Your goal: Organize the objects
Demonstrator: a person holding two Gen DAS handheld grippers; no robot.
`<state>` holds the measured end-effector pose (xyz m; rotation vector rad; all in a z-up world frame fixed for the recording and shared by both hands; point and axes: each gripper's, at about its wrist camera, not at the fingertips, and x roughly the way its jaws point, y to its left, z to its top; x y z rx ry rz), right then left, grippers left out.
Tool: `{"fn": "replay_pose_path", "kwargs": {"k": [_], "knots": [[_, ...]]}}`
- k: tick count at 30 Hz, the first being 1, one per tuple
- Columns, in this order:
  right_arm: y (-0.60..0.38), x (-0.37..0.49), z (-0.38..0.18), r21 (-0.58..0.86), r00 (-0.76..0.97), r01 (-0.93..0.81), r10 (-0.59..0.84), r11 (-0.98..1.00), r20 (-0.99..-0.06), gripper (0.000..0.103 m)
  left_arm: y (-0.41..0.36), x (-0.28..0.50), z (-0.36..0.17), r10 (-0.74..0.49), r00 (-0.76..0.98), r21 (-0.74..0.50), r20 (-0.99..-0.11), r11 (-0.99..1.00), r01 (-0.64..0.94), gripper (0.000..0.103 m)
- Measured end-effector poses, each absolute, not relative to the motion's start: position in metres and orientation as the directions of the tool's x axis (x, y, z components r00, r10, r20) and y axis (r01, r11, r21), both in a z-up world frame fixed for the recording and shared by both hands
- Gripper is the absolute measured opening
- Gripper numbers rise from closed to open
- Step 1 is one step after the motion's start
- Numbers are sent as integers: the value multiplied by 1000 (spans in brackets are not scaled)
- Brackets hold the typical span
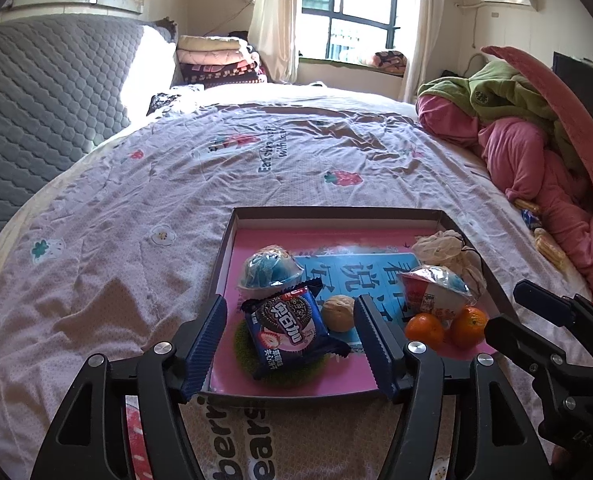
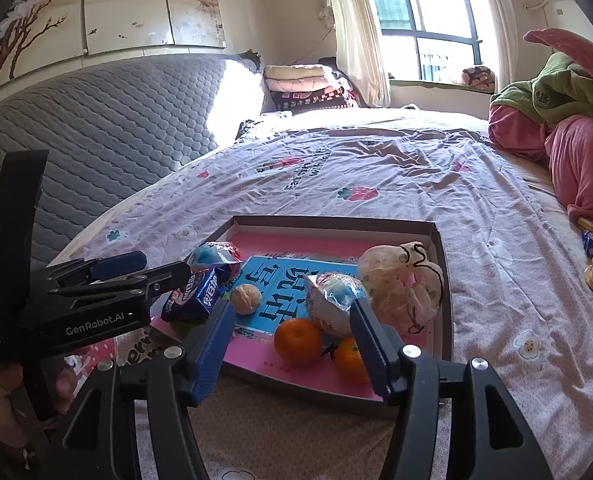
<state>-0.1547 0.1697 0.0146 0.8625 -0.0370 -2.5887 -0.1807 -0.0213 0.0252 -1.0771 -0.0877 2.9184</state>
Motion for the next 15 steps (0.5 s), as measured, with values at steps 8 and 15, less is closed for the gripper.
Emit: {"fn": "replay_pose_path", "kwargs": {"k": [8, 15], "knots": [[166, -135, 34, 118, -757, 351, -356, -929, -549, 68, -28, -155, 40, 52, -777, -78, -628, -997, -3, 73], [168, -117, 45, 125, -770, 326, -341, -937, -539, 73, -27, -128, 46, 43, -790, -73, -611, -997, 2, 76]]}}
